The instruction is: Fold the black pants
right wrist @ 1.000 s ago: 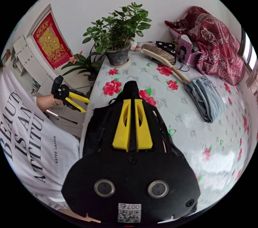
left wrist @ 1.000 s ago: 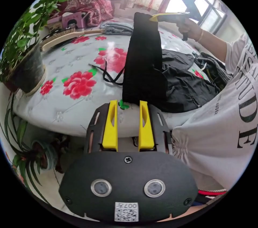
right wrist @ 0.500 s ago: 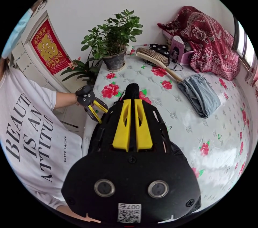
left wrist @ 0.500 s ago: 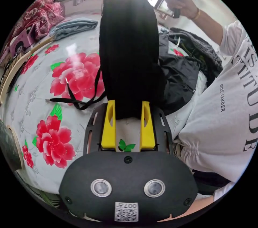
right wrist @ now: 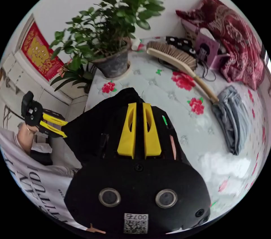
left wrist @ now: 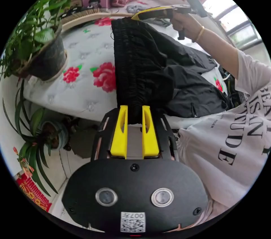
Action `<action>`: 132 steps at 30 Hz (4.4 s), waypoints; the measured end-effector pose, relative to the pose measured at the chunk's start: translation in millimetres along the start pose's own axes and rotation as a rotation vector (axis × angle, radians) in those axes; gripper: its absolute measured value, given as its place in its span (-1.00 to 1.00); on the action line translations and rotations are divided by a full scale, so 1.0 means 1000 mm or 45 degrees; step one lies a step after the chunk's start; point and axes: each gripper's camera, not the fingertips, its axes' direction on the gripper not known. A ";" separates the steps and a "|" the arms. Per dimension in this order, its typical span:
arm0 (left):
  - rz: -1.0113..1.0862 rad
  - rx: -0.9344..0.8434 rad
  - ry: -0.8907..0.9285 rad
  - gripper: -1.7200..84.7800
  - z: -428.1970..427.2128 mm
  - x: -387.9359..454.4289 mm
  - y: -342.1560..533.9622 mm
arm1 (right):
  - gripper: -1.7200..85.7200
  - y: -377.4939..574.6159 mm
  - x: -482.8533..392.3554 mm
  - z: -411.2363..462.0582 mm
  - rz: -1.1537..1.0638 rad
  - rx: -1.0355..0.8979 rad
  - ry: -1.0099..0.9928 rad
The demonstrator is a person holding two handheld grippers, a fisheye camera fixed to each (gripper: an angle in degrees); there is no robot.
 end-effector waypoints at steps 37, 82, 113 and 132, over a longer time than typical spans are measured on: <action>-0.125 0.159 -0.553 -0.85 0.120 0.047 -0.306 | -0.81 0.409 0.299 -0.066 1.456 0.113 0.653; -0.519 0.391 0.134 -0.98 -0.010 -0.035 0.023 | -0.96 0.765 -0.168 -0.100 2.013 1.170 0.309; -0.816 0.398 0.149 -0.95 0.036 -0.108 -0.161 | -0.90 0.477 0.176 -0.132 1.854 0.723 0.508; -0.721 0.283 -0.259 -0.93 0.098 -0.057 -0.233 | -0.71 0.537 0.296 -0.025 1.934 0.590 0.295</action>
